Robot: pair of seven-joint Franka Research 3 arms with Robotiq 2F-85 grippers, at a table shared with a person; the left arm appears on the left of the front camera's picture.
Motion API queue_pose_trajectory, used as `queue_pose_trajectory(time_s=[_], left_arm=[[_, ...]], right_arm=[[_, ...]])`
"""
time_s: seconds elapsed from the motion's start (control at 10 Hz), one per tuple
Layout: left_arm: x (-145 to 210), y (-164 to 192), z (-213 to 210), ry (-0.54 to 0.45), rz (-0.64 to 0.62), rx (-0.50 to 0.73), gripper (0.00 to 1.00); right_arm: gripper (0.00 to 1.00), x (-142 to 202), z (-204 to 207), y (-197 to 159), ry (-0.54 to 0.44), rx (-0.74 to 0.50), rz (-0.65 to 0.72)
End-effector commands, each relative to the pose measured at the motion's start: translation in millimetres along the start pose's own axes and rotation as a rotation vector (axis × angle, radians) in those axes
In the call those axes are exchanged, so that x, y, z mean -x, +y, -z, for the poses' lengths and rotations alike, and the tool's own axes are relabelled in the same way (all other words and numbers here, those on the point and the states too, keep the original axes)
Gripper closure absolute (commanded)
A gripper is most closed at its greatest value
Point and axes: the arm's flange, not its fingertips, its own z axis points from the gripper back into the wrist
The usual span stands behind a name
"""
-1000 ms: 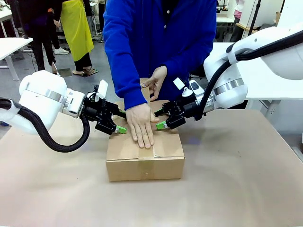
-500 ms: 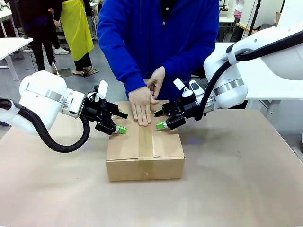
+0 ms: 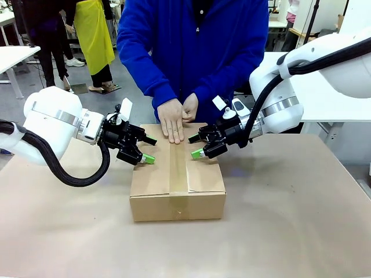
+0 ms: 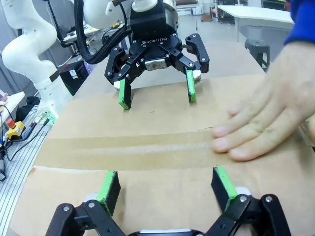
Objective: Pack the gift set into the box.
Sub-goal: Press and hold the closed box until the human finishes sealing it.
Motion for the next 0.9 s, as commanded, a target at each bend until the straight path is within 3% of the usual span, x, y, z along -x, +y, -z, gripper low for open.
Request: queue_pose_trajectory(time_s=[0.0, 0.8], left_arm=[[2.8, -2.1, -0.5, -0.001, 0.016, 0.003, 0.00], [2.8, -2.1, -0.5, -0.001, 0.016, 0.003, 0.00]], right_arm=[[0.00, 4.7, 1.7, 1.5, -0.007, 0.013, -0.012], [0.00, 4.7, 1.7, 1.5, -0.007, 0.013, -0.012]])
